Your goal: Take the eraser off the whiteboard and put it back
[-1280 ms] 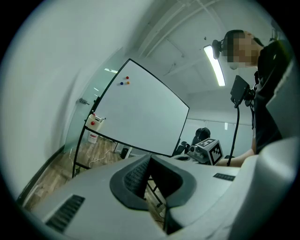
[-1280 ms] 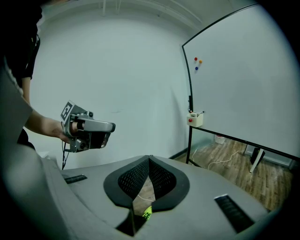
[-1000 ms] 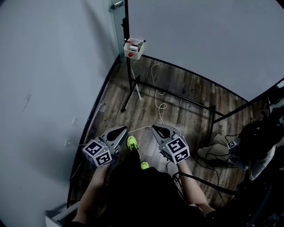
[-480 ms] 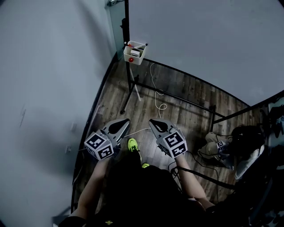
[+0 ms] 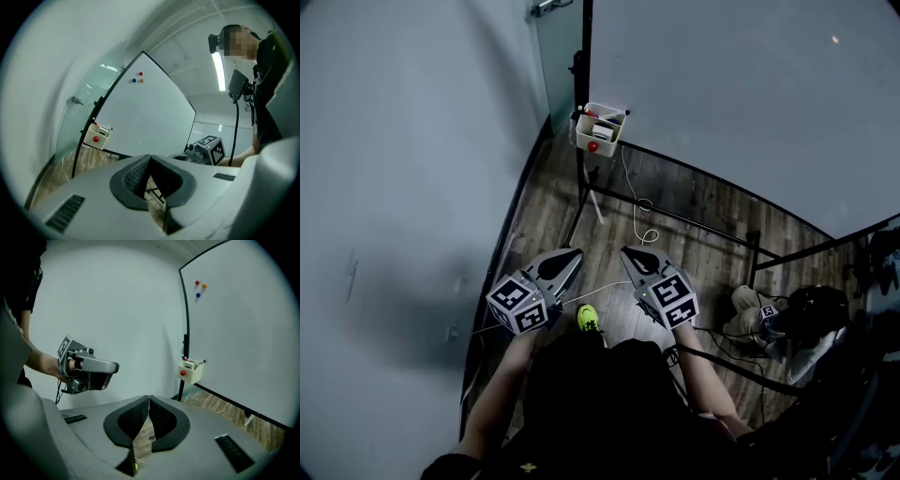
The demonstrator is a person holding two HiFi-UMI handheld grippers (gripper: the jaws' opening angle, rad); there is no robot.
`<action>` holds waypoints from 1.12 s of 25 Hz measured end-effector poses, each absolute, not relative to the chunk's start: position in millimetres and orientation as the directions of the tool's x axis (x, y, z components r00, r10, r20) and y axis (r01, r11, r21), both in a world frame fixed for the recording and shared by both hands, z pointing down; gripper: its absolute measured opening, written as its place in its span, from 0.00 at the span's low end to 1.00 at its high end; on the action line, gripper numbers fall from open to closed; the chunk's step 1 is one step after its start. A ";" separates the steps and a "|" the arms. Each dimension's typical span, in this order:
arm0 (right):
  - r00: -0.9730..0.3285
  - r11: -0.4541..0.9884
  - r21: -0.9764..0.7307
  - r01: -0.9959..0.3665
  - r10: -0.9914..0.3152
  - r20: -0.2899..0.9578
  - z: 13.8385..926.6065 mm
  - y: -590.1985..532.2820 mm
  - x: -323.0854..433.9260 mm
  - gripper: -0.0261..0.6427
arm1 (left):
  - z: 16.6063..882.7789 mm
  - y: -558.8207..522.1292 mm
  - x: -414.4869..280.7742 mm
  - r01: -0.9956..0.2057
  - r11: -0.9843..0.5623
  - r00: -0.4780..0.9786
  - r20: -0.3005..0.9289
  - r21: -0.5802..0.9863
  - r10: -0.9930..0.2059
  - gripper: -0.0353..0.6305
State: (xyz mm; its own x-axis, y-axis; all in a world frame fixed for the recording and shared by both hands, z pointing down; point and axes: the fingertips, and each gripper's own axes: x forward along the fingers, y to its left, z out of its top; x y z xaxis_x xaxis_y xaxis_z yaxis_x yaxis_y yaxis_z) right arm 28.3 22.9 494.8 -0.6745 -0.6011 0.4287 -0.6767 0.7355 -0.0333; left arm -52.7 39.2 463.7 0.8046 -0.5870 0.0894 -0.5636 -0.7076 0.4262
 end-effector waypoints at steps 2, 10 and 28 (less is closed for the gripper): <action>-0.667 0.735 -0.015 -0.678 -0.607 0.433 493.4 13.2 21.9 0.07 | 463.9 29.3 -58.2 -0.558 -0.712 0.808 0.085 0.426 -0.583 0.09; -0.649 0.723 0.014 -0.691 -0.628 0.430 485.3 -22.4 11.4 0.08 | 462.4 -4.8 -71.0 -0.552 -0.710 0.808 0.068 0.437 -0.586 0.09; -0.639 0.732 0.096 -0.674 -0.644 0.420 484.0 -112.1 -2.6 0.11 | 461.5 -71.0 -81.4 -0.580 -0.703 0.790 0.076 0.412 -0.608 0.09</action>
State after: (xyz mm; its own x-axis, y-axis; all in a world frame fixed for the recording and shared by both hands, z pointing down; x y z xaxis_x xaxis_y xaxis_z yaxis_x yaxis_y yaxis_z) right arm -2.6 -112.1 484.0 -0.6394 -0.6440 0.4199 -0.6744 0.7321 0.0958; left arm -81.4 -71.0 461.5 0.7905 -0.6077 0.0765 -0.5800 -0.7025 0.4124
